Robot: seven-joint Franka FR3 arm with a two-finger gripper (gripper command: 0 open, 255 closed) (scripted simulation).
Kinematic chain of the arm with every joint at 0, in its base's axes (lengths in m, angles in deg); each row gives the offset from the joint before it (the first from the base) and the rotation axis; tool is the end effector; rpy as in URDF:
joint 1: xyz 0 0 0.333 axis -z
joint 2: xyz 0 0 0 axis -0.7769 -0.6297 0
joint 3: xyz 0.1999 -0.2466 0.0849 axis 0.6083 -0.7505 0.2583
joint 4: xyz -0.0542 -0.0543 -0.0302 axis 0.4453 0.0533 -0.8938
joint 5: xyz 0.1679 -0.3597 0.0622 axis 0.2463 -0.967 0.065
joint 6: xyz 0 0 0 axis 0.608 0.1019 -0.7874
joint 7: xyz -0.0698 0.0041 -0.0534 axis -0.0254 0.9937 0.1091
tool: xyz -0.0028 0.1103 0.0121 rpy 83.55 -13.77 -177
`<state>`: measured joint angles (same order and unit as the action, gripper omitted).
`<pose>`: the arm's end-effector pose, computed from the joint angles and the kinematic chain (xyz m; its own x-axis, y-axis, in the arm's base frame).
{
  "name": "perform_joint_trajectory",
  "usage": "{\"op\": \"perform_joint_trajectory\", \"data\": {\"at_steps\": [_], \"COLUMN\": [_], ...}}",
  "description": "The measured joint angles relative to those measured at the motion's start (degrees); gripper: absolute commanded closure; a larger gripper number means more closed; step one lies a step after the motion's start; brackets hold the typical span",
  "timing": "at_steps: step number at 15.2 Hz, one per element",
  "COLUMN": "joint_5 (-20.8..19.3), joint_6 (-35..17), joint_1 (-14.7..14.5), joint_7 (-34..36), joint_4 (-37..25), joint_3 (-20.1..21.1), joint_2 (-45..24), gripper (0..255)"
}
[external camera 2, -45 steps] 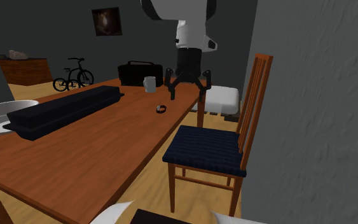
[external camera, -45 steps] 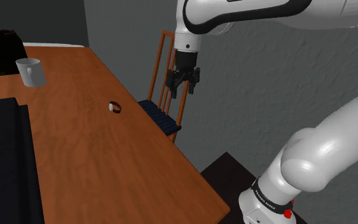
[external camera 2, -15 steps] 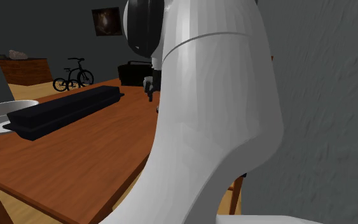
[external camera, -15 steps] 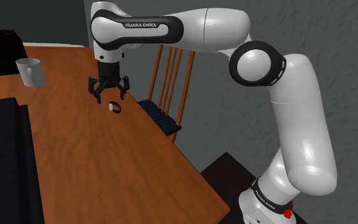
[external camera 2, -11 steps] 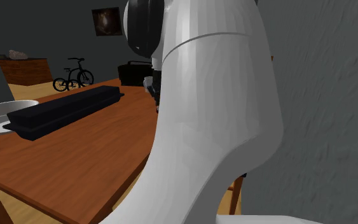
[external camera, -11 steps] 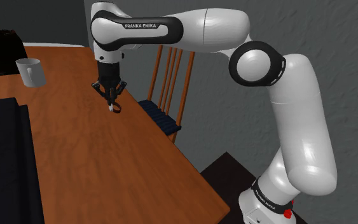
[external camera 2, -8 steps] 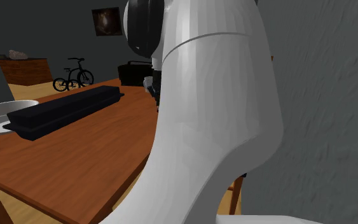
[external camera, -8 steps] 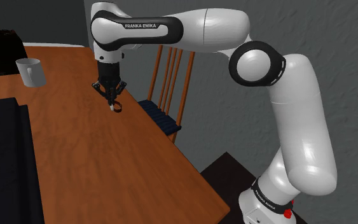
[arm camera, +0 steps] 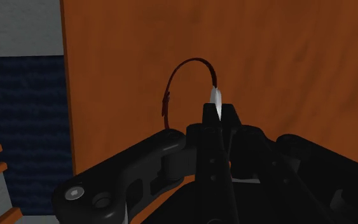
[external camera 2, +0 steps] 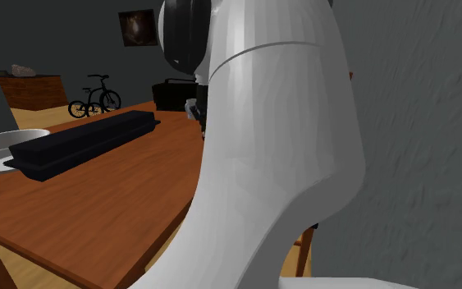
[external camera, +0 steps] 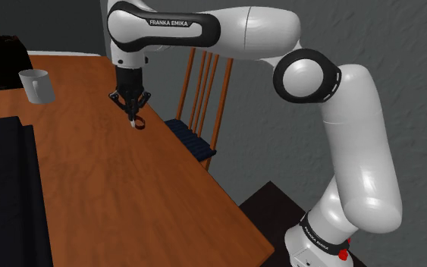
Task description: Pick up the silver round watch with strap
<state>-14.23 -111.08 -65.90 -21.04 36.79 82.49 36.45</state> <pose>0.6730 0.3148 0.4250 0.9872 -0.0476 -0.1520 -0.0545 -0.9976 -0.0416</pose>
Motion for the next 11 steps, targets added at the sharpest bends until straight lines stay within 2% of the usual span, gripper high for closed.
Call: {"op": "perform_joint_trajectory", "data": {"at_steps": [7,11], "joint_5": [0.0,-0.2], "joint_6": [5.4,9.3], "joint_1": [-0.4,-1.1], "joint_7": [0.3,0.5], "joint_4": [-5.4,-10.7], "joint_3": [0.1,0.0], "joint_2": [0.0,-1.3], "gripper": [255,255]}}
